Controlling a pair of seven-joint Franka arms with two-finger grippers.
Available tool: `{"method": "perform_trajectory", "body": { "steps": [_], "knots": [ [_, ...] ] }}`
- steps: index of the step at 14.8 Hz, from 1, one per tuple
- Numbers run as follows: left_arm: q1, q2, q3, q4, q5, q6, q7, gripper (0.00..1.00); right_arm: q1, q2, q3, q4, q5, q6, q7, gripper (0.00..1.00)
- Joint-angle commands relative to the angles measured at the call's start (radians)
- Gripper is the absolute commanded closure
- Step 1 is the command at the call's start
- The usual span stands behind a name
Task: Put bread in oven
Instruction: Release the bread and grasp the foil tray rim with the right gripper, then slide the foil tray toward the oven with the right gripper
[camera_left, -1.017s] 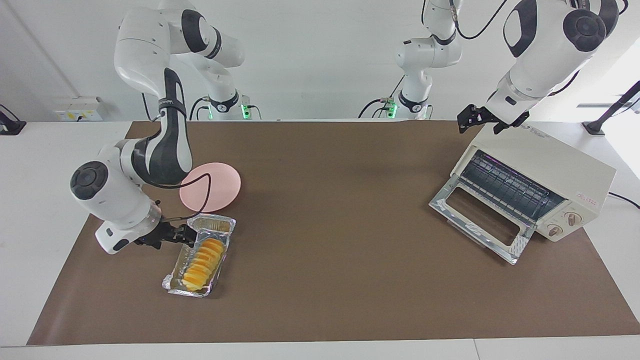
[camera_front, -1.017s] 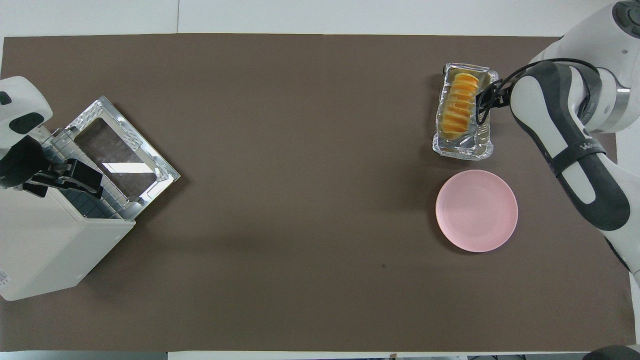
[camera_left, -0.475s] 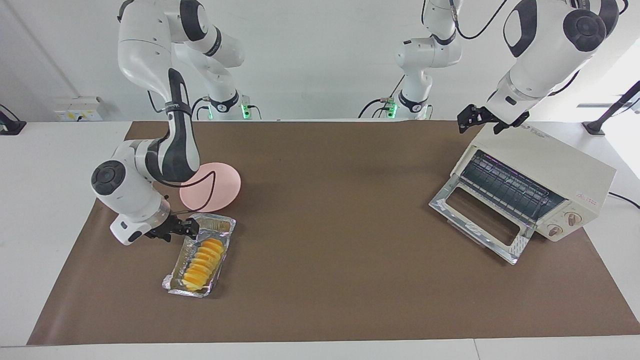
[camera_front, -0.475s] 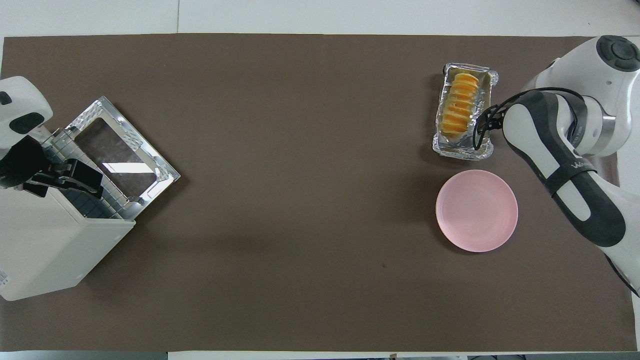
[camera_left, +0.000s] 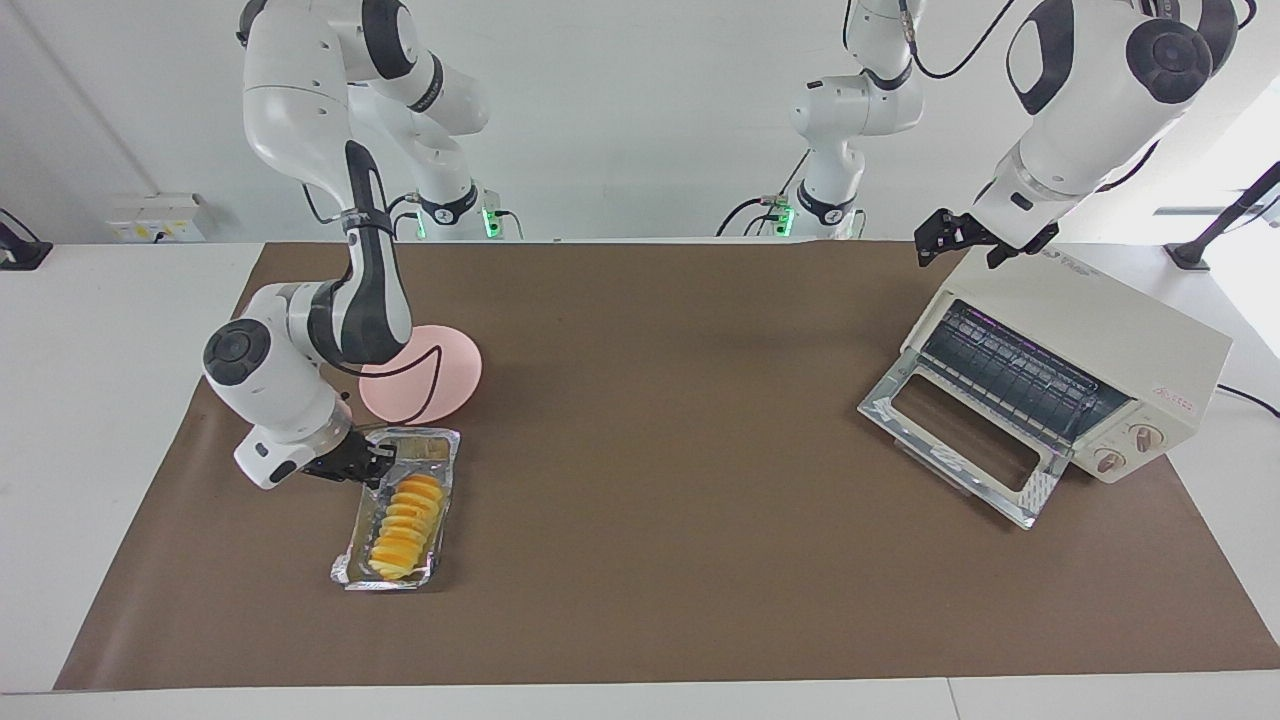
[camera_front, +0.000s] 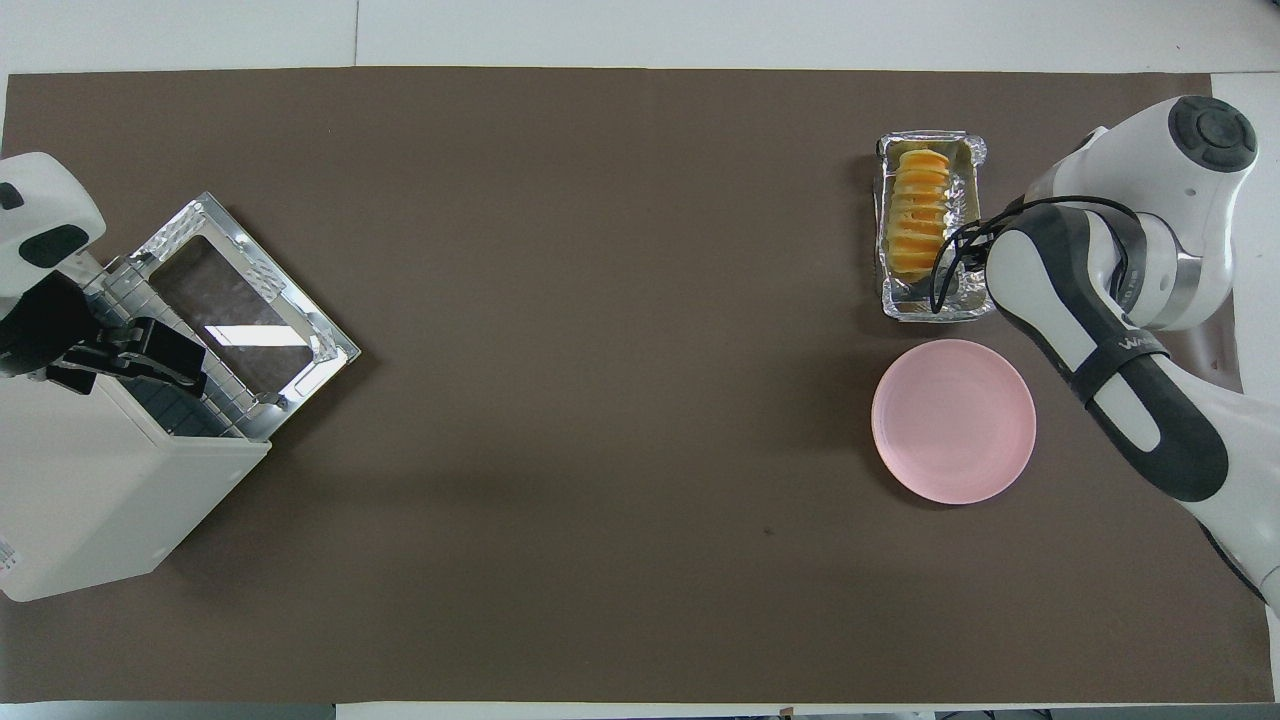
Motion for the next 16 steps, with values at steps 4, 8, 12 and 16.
{"method": "perform_trajectory", "body": {
  "steps": [4, 8, 12, 16],
  "knots": [
    [0.015, -0.025, -0.012, -0.025, 0.009, 0.007, 0.001, 0.00, 0.031, -0.041, 0.004, 0.076, -0.027, -0.127, -0.023, 1.00],
    [0.015, -0.025, -0.012, -0.025, 0.008, 0.008, 0.001, 0.00, 0.085, -0.064, 0.014, 0.239, -0.006, -0.322, 0.017, 1.00],
    [0.015, -0.025, -0.012, -0.025, 0.009, 0.007, 0.001, 0.00, 0.272, -0.097, 0.023, 0.322, 0.054, -0.408, 0.287, 1.00],
    [0.015, -0.025, -0.012, -0.025, 0.009, 0.007, 0.001, 0.00, 0.417, -0.109, 0.023, 0.293, 0.085, -0.407, 0.417, 1.00]
  ]
}}
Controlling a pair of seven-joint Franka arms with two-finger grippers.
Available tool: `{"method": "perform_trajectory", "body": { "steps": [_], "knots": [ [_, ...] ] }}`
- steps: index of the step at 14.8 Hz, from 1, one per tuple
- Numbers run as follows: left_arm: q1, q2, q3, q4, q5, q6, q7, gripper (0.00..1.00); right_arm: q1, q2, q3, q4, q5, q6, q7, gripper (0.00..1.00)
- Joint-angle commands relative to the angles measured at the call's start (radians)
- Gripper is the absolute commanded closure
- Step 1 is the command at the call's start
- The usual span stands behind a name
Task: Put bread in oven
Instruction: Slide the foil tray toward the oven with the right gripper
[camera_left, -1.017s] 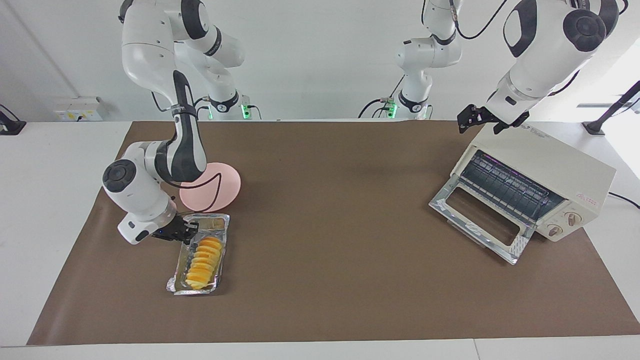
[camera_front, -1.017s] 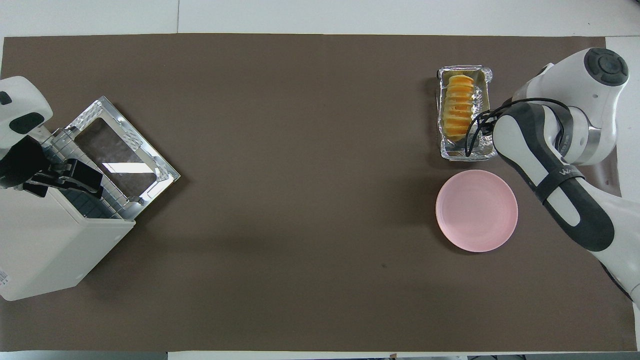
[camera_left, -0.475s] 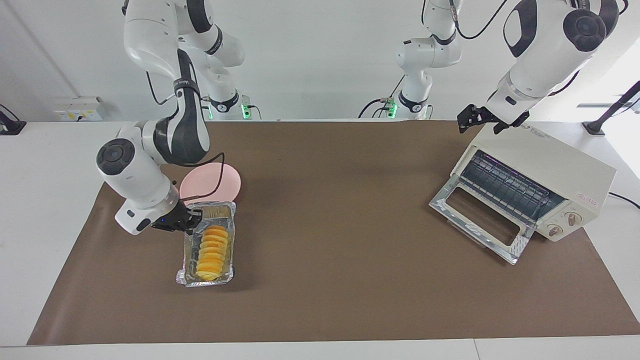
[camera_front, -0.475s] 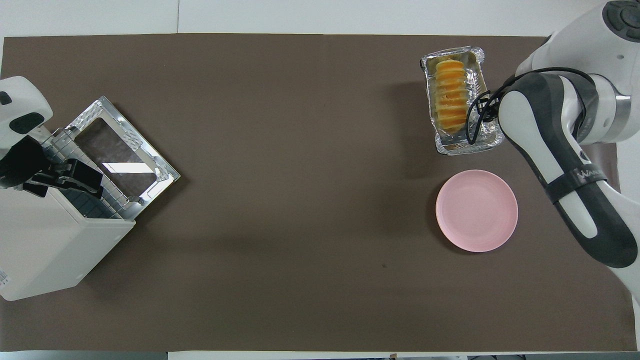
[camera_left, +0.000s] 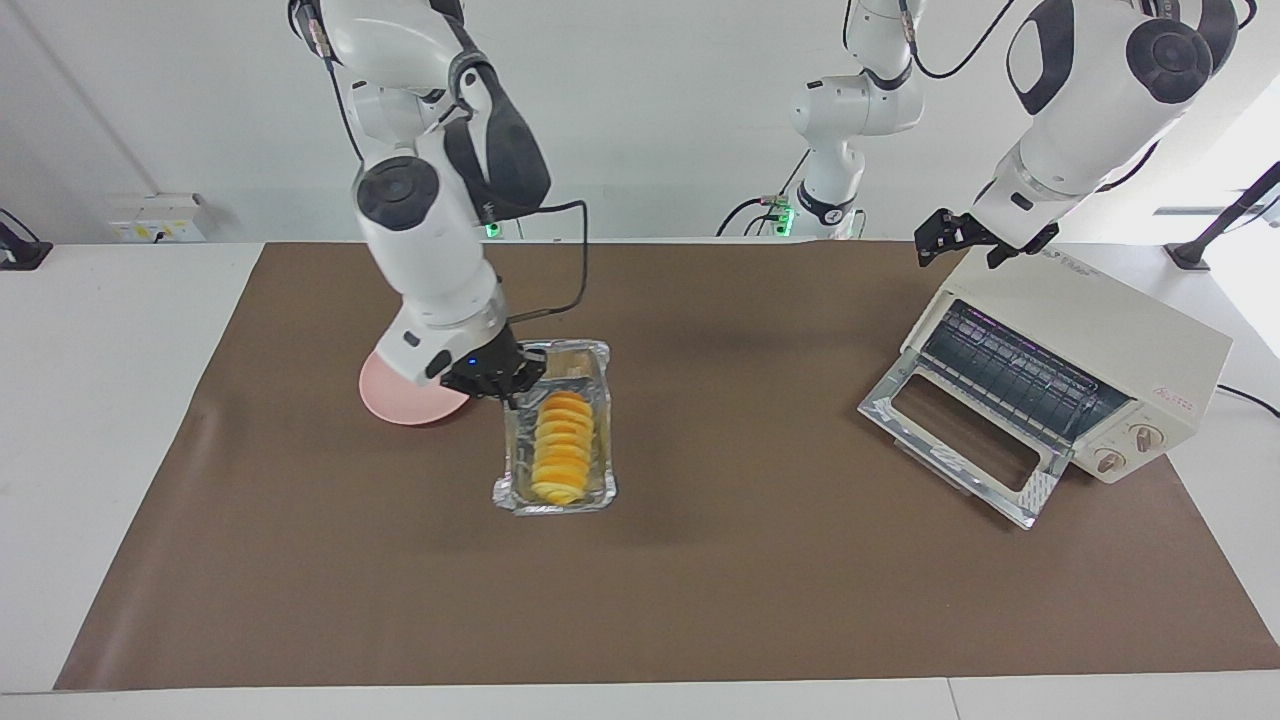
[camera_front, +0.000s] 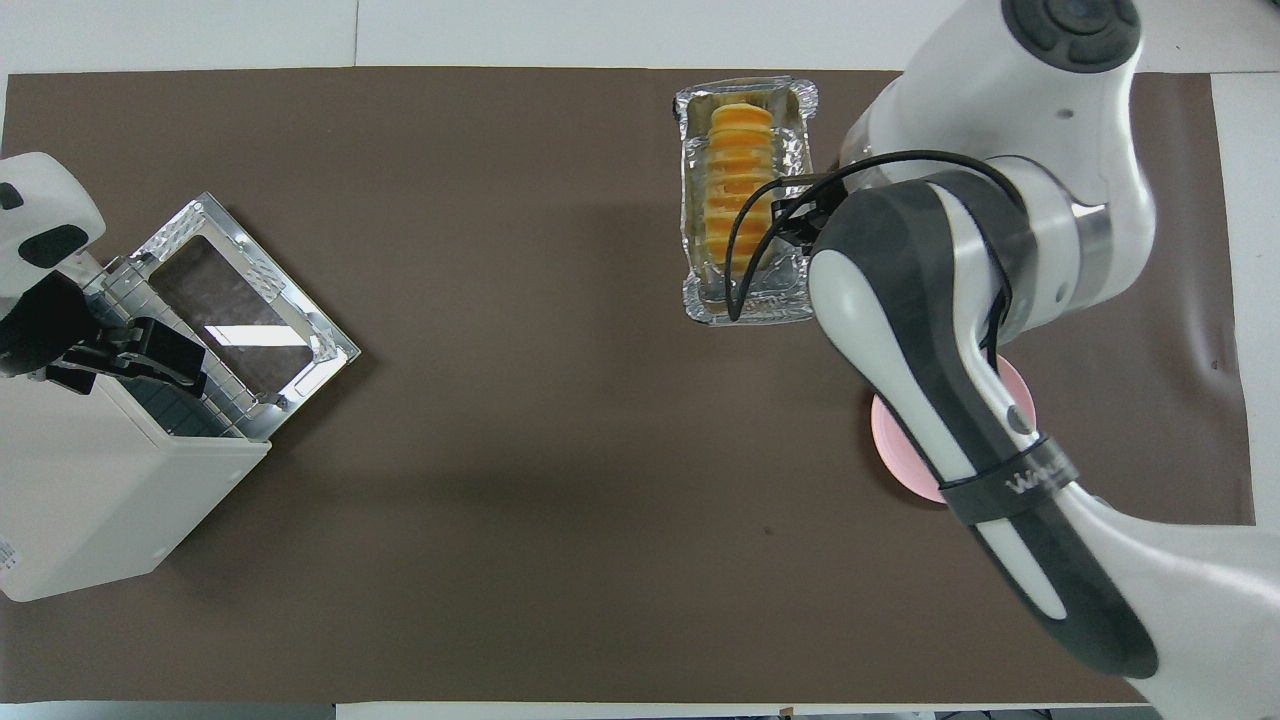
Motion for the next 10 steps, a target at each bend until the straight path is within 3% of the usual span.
{"method": "perform_trajectory", "body": {
  "steps": [1, 6, 10],
  "knots": [
    [0.015, -0.025, -0.012, -0.025, 0.009, 0.007, 0.001, 0.00, 0.080, -0.013, -0.006, -0.052, 0.029, 0.007, 0.091, 1.00],
    [0.015, -0.025, -0.012, -0.025, 0.009, 0.007, 0.001, 0.00, 0.215, 0.005, -0.005, -0.196, 0.031, 0.203, 0.322, 1.00],
    [0.015, -0.025, -0.012, -0.025, 0.009, 0.007, 0.001, 0.00, 0.275, 0.030, -0.003, -0.312, 0.034, 0.384, 0.347, 1.00]
  ]
}}
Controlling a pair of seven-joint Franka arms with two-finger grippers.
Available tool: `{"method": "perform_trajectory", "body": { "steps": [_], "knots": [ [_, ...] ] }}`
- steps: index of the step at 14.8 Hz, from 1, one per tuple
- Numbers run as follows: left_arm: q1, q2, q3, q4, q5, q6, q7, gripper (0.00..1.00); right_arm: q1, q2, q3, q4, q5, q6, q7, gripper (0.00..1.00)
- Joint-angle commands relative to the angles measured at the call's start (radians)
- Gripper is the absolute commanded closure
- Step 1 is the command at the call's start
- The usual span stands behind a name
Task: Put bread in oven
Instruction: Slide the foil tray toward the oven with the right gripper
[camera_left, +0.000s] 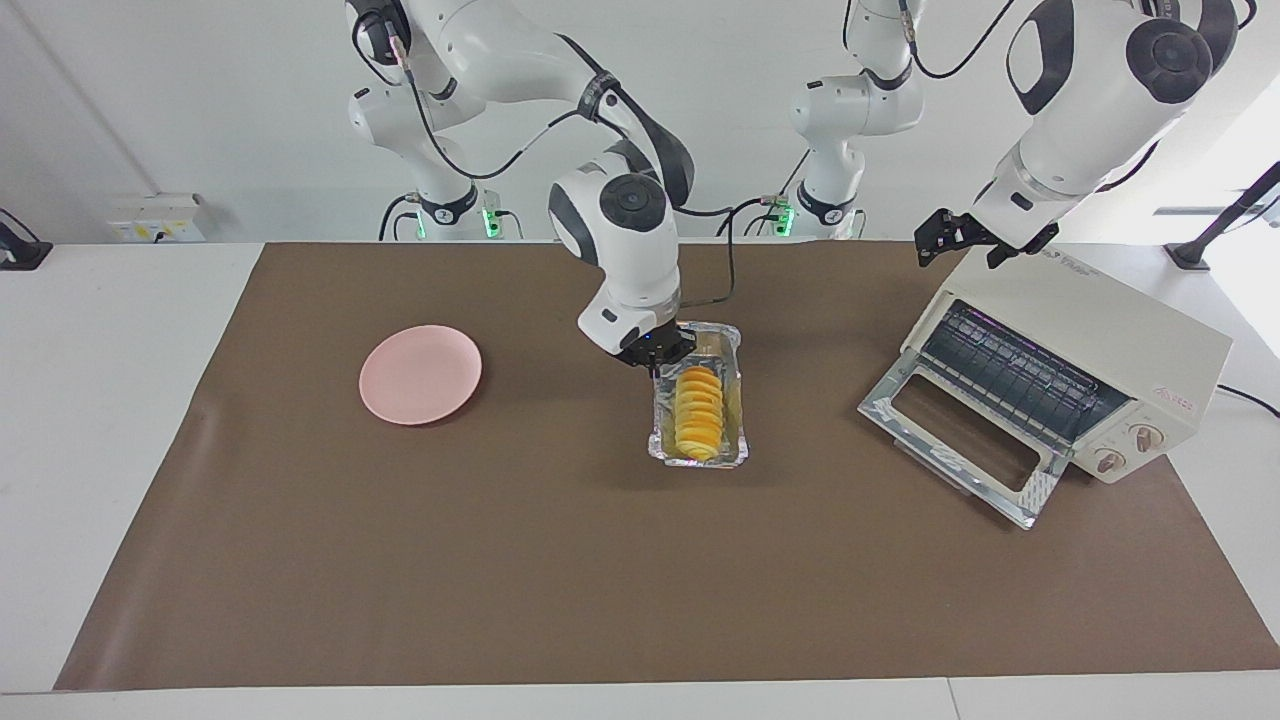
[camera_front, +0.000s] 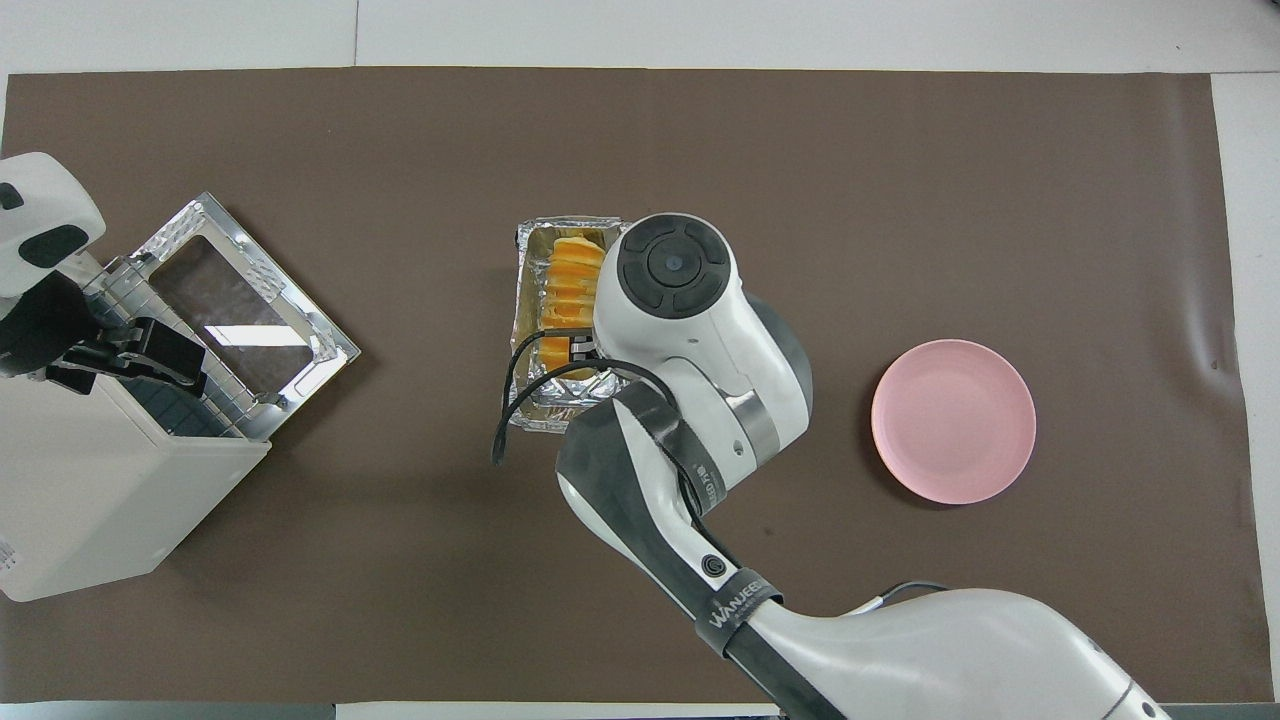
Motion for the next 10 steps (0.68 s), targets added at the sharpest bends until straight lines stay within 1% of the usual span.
{"method": "perform_trajectory", "body": {
  "steps": [1, 4, 8, 9, 10],
  "knots": [
    [0.015, -0.025, -0.012, -0.024, 0.009, 0.007, 0.001, 0.00, 0.011, -0.007, -0.001, -0.069, 0.029, 0.086, -0.003, 1.00],
    [0.015, -0.025, -0.012, -0.025, 0.009, 0.008, 0.001, 0.00, 0.041, 0.010, -0.001, -0.113, 0.029, 0.177, -0.003, 1.00],
    [0.015, -0.025, -0.012, -0.025, 0.008, 0.007, 0.001, 0.00, 0.061, 0.001, 0.000, -0.176, 0.029, 0.247, -0.013, 1.00],
    [0.015, -0.025, -0.012, -0.025, 0.008, 0.007, 0.001, 0.00, 0.064, -0.001, -0.001, -0.178, 0.029, 0.256, -0.010, 0.49],
    [0.015, -0.025, -0.012, -0.025, 0.009, 0.007, 0.001, 0.00, 0.070, -0.001, -0.001, -0.177, 0.029, 0.255, 0.001, 0.00]
  ]
}}
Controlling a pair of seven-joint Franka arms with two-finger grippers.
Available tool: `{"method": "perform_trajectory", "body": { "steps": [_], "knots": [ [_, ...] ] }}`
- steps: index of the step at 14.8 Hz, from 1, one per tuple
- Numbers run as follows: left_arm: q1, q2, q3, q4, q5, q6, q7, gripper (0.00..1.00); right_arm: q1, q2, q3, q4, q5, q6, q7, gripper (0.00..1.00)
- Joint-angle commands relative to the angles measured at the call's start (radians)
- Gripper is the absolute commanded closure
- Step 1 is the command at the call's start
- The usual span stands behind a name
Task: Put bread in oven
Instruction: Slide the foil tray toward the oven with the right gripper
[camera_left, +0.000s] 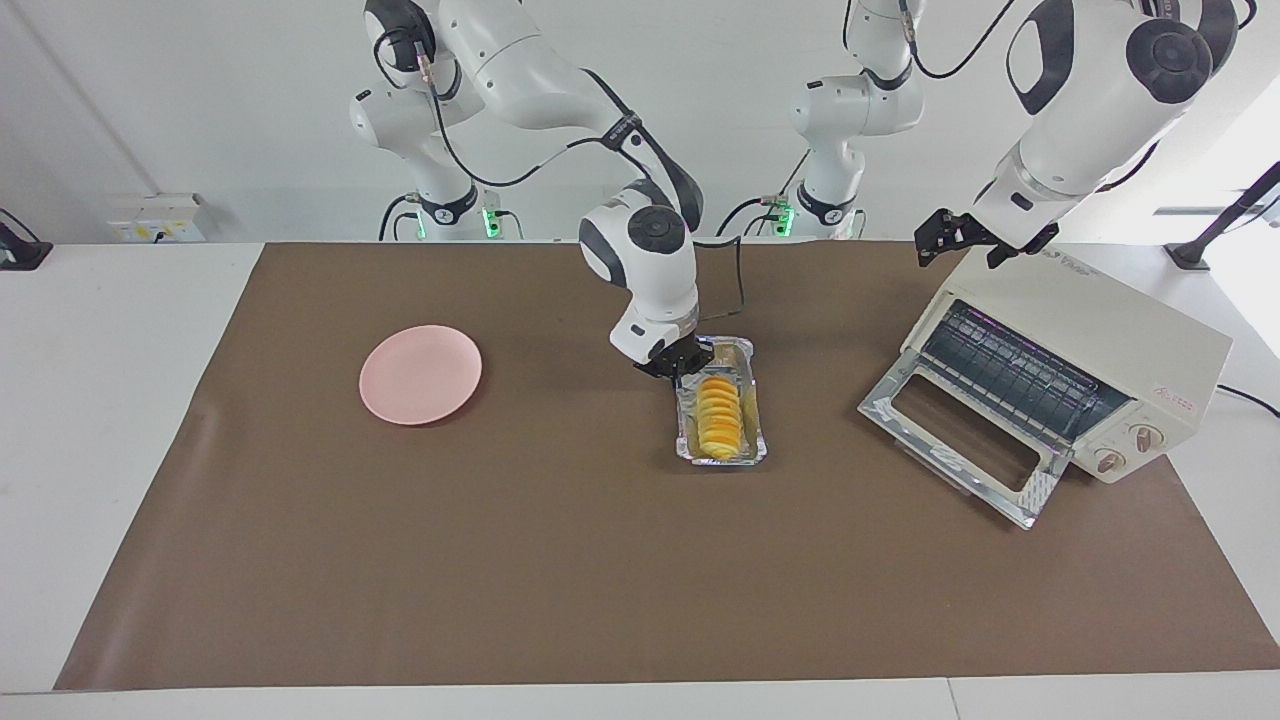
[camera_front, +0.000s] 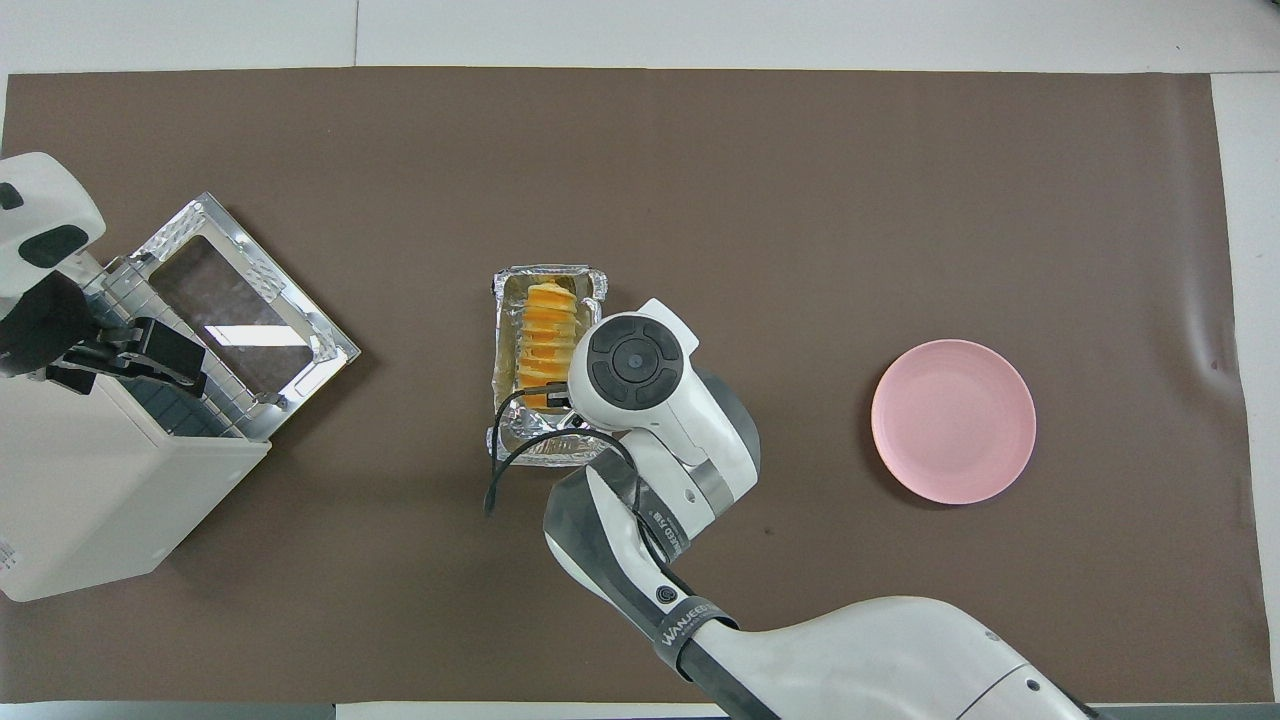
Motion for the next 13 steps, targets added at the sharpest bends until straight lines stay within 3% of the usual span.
{"method": "perform_trajectory", "body": {
  "steps": [1, 4, 6, 8, 11, 13],
  "knots": [
    [0.015, -0.025, -0.012, -0.025, 0.008, 0.007, 0.001, 0.00, 0.012, -0.023, 0.000, -0.026, 0.027, 0.021, 0.016, 0.00],
    [0.015, -0.025, -0.012, -0.024, 0.009, 0.008, 0.001, 0.00, 0.012, -0.023, 0.000, 0.008, 0.029, -0.018, 0.068, 0.00],
    [0.015, -0.025, -0.012, -0.025, 0.009, 0.007, 0.001, 0.00, -0.011, -0.035, -0.002, 0.073, 0.029, -0.119, 0.066, 0.00],
    [0.015, -0.025, -0.012, -0.025, 0.009, 0.008, 0.001, 0.00, -0.086, -0.072, -0.002, 0.130, 0.029, -0.227, 0.057, 0.00],
    [0.003, -0.028, -0.015, -0.024, 0.008, -0.001, -0.020, 0.00, -0.219, -0.163, -0.002, 0.137, 0.027, -0.282, 0.011, 0.00],
    [-0.014, -0.042, -0.021, -0.024, 0.008, -0.005, -0.028, 0.00, -0.327, -0.213, -0.005, 0.143, 0.026, -0.348, -0.176, 0.00]
  ]
}}
